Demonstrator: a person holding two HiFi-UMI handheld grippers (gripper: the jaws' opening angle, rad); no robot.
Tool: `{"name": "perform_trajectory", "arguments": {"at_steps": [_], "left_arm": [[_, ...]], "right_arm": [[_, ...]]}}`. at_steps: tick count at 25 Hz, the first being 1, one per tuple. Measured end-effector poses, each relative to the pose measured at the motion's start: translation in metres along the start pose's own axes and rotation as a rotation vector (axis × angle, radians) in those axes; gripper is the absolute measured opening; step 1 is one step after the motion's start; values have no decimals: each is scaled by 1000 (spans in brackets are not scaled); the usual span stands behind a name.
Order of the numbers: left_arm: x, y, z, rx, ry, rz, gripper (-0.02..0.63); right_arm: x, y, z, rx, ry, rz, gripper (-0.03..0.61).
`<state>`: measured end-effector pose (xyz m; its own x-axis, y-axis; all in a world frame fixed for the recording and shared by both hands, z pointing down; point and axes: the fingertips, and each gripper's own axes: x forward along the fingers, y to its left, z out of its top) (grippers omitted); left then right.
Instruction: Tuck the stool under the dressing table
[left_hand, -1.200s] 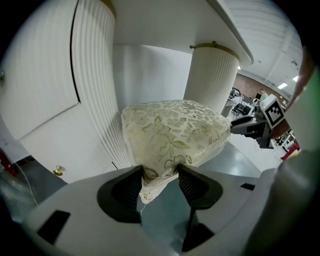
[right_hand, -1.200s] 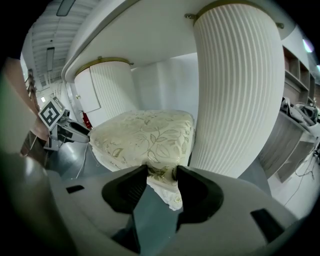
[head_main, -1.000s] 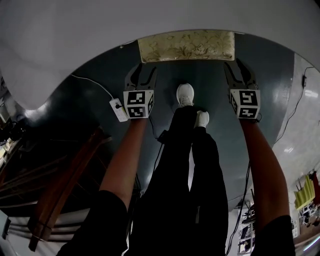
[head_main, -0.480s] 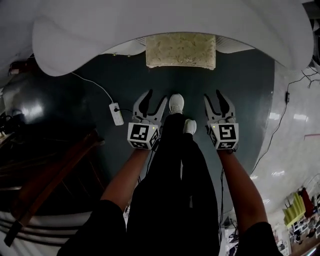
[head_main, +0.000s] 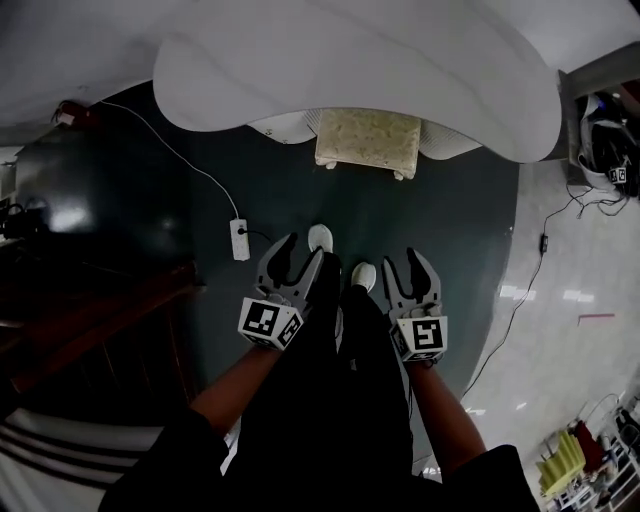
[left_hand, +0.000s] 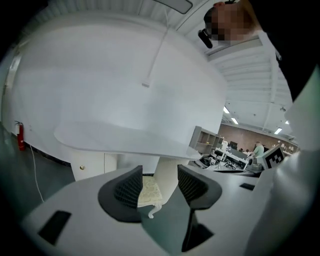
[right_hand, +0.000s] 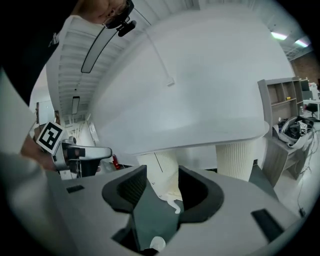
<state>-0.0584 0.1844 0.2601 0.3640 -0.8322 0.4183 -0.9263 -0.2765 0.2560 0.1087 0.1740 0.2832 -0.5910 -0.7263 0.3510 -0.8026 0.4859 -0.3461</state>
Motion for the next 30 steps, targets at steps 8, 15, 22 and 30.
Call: {"name": "perform_trajectory", "arguments": {"at_steps": [8, 15, 22, 30], "left_arm": [[-66, -43, 81, 78, -83, -136, 227], [-98, -43, 139, 153, -113, -181, 120], [-121, -11, 174, 100, -162, -181, 15], [-132, -25, 188, 149, -182, -245, 15]], "right_arm": [[-47, 89, 86, -130, -83, 29, 199], [-50, 147, 171, -137, -211, 25, 199], [-41, 189, 217, -182, -266, -13, 195], [-46, 215, 228, -186, -299, -37, 45]]}}
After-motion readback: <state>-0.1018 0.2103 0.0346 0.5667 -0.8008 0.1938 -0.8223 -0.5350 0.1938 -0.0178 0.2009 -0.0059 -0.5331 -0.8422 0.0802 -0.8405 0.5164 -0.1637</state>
